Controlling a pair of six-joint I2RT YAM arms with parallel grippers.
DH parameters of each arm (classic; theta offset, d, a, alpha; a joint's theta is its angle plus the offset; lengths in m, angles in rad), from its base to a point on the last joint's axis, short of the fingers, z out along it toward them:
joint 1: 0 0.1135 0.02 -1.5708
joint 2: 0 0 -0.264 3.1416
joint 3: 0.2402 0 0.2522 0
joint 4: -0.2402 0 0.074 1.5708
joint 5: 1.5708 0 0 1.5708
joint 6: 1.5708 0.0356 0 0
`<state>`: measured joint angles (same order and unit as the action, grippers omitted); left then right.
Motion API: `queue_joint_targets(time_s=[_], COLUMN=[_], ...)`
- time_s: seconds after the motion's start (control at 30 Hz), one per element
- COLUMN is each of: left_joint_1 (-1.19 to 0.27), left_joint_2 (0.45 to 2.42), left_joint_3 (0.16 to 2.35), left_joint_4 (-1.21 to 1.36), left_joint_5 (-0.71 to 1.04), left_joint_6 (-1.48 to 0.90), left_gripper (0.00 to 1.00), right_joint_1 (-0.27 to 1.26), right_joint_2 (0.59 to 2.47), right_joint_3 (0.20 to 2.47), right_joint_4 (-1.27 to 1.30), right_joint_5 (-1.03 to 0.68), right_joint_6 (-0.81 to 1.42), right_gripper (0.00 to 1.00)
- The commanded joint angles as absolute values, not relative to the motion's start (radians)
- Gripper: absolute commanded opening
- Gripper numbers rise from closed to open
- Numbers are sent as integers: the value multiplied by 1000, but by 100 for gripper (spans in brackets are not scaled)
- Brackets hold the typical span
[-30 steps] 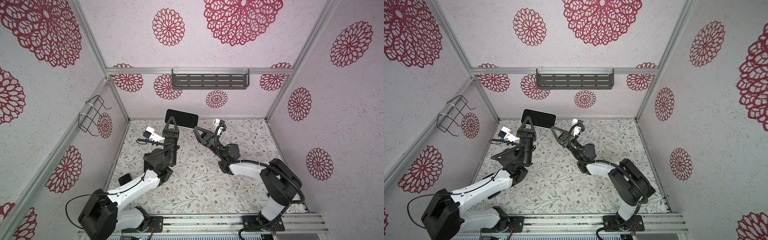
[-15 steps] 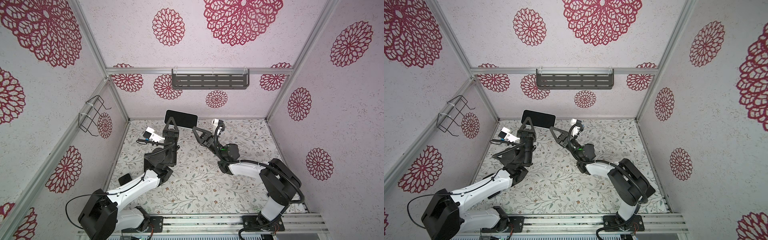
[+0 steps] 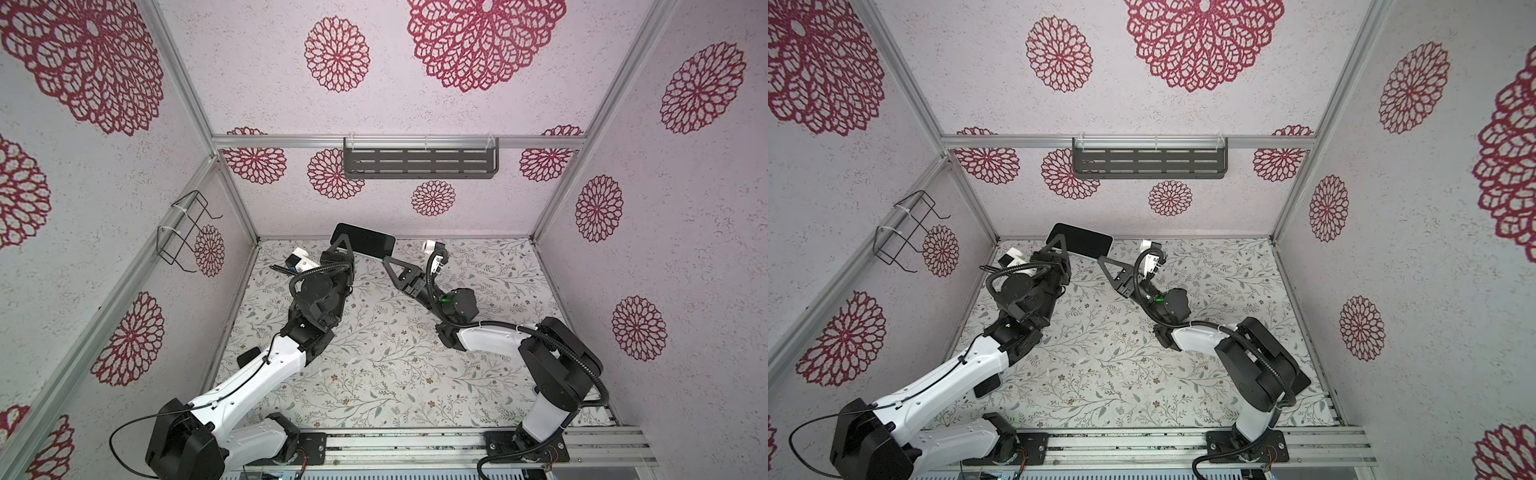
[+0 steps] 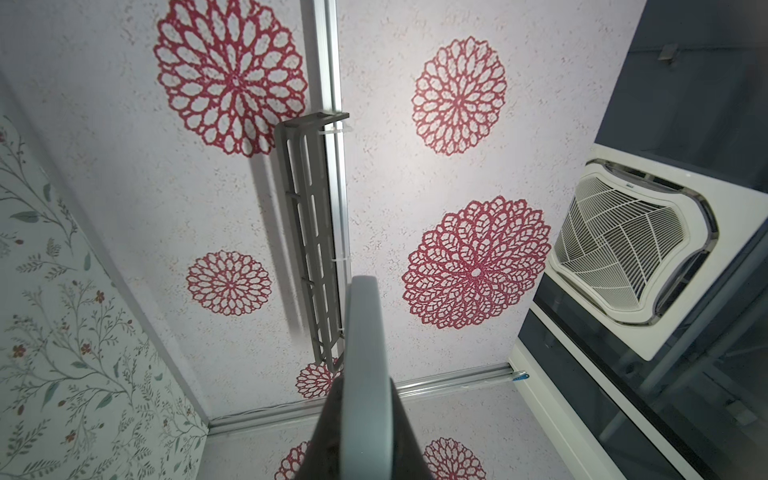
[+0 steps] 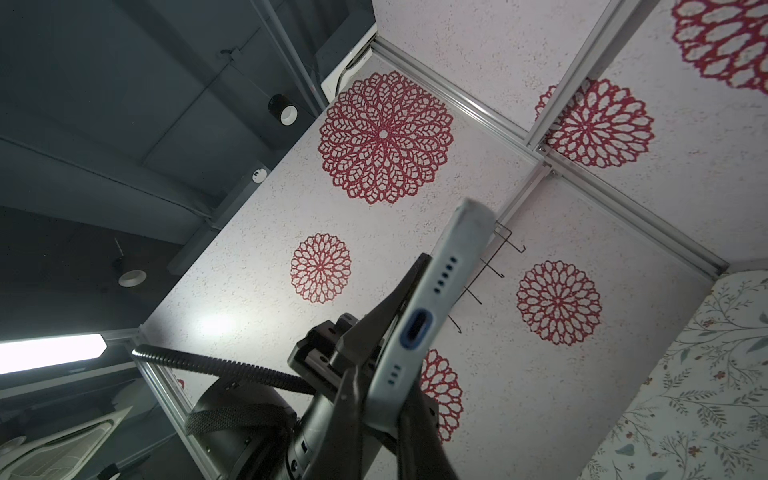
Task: Take the phone out of the phone case
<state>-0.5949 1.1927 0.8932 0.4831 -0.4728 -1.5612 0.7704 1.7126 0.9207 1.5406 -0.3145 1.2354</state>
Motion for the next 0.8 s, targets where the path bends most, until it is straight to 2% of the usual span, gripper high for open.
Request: queue_joint_targets(time_s=[0.0, 0.43, 0.6, 0.77], left_joint_1=[-577, -514, -513, -505], left_joint_2=[1209, 1252, 1261, 1283], left_joint_3=[936, 978, 978, 978], left_joint_4=[493, 490, 514, 554], left_joint_5=[-392, -216, -182, -132], left_joint_6=[-1721, -1813, -1803, -1809], left_gripper=[0, 0, 0, 0], right_joint_1=[818, 835, 778, 745], right_joint_2=[1670, 1685, 1704, 1718], right_joint_3=[936, 911, 926, 945], right_joint_4=[1687, 1686, 1687, 1686], right_joint_5=[-451, -498, -479, -502], right_joint_6=[1102, 876, 919, 959], right_gripper=[9, 10, 4, 3])
